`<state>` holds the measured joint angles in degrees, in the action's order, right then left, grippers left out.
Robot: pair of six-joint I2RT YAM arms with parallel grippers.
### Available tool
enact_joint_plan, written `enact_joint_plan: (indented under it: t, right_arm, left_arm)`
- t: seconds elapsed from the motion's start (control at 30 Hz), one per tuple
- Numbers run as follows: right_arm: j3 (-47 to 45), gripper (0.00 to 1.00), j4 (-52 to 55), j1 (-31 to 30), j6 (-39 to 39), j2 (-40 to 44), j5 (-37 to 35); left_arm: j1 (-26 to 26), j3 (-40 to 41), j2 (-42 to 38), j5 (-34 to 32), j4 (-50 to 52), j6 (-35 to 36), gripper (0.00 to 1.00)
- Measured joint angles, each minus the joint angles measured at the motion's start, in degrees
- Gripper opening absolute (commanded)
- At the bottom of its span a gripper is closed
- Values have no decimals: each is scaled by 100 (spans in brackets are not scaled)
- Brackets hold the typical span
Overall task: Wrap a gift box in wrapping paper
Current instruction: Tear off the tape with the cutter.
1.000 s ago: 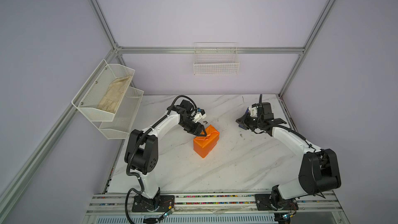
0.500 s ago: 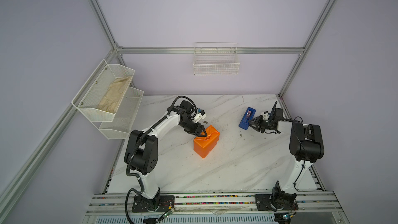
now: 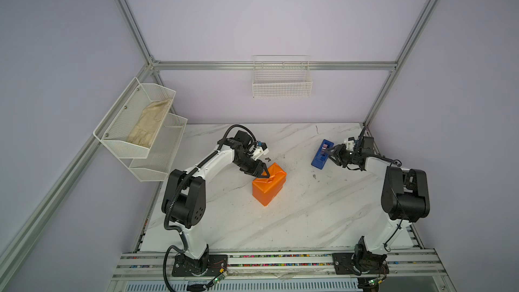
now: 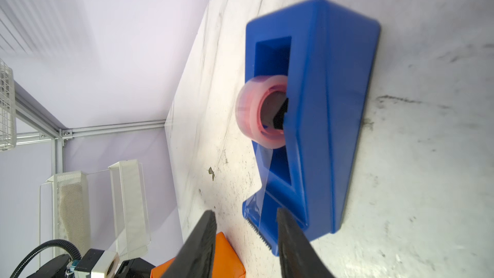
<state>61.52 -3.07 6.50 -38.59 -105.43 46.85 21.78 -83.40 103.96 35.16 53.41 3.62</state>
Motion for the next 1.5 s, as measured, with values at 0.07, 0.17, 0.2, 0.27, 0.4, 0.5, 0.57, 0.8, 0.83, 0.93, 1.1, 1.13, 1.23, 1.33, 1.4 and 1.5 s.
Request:
enact_joint_plan:
  t: [0.07, 0.17, 0.2, 0.27, 0.4, 0.5, 0.57, 0.8, 0.83, 0.93, 1.1, 1.13, 1.23, 1.33, 1.4, 1.5]
  right_arm:
    - [-2, 40, -98, -76, -31, -299, 199]
    - [63, 34, -507, -120, -188, -485, 468]
    - [61, 31, -675, -133, -295, -538, 501]
    - [61, 20, -942, -157, -452, -651, 555]
    - [59, 4, -1110, -192, -654, -743, 455]
    - [79, 0, -979, -210, -656, -684, 339]
    - [85, 0, -778, -236, -645, -566, 264]
    - [-81, 0, -223, -581, -590, 232, 192]
    - [-175, 0, -201, -638, -588, 363, 192]
    - [-498, 0, -138, -782, -529, 636, 149]
    - [-968, 0, -57, -807, -256, 413, -168]
    - [-999, 0, -44, -793, -175, 328, -254]
    - [-988, 0, -35, -785, 118, 170, -688]
    - [-979, 0, 138, -811, 402, 308, -1145]
    - [-1045, 0, 560, -855, 490, 568, -1410]
    - [-1043, 0, 1342, -1025, 636, 1054, -1753]
  left_arm:
    - [0, 0, 0, -2, -2, 0, 58]
    - [0, 0, -2, -4, 0, 0, 58]
    - [0, 0, -2, -4, 0, 0, 58]
    - [0, 2, -4, -4, 0, 0, 58]
    - [0, 7, -4, -4, 0, -2, 58]
    - [0, 7, -4, -2, 0, -2, 57]
    - [0, 7, -7, -2, 0, -2, 57]
    - [0, 7, -7, -2, 0, -2, 57]
    - [0, 7, -7, -2, -2, -2, 57]
    - [0, 46, -28, 4, -7, -2, 57]
    - [0, 70, -46, 2, -15, -2, 57]
    - [0, 70, -46, 2, -15, -2, 56]
    - [0, 81, -48, 4, -22, -2, 56]
    - [0, 81, -48, 7, -24, -2, 56]
    - [0, 81, -48, 7, -24, -2, 56]
    - [0, 90, -48, 20, -33, -2, 56]
